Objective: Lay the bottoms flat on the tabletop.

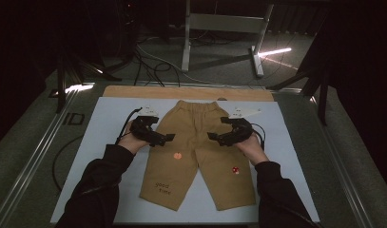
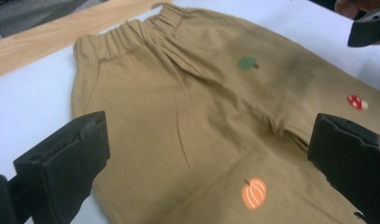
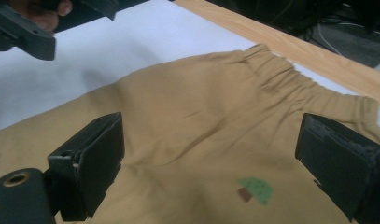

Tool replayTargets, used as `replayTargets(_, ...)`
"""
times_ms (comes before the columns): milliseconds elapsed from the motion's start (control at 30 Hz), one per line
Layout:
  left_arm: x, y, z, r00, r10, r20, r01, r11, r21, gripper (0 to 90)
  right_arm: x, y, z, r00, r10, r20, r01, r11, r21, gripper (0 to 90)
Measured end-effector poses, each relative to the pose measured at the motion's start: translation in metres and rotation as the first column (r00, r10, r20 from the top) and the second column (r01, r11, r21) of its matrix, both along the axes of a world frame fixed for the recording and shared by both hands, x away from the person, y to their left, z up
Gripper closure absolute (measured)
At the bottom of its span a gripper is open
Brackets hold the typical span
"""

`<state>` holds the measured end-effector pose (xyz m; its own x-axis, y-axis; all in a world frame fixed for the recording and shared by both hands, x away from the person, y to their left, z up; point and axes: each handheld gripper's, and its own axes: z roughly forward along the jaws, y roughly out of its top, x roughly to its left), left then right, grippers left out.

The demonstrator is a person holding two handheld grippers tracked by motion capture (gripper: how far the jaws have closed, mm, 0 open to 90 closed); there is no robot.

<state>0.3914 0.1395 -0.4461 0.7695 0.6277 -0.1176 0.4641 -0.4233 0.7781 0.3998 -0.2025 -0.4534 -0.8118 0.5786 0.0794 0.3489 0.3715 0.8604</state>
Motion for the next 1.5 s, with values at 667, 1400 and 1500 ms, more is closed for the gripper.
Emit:
replayTargets(667,-0.042,0.021,-0.016,0.9995,-0.03,0.001,0.03,0.9993,0.021,0.3,-0.049,-0.006,-0.021,0.9965,0.075,0.035,-0.074,0.9961,-0.048,8.3)
replayTargets(1400,-0.104,0.048,-0.039,0.9986,-0.053,-0.002,0.053,0.9976,0.046,0.3,-0.102,-0.03,-0.032,0.9946,0.094,0.046,-0.09,0.9931,-0.075,8.6)
replayTargets(1500,-0.111,0.056,-0.042,0.9988,-0.049,-0.001,0.049,0.9966,0.067,0.3,-0.109,-0.036,-0.034,0.9957,0.082,0.042,-0.079,0.9939,-0.077,8.6)
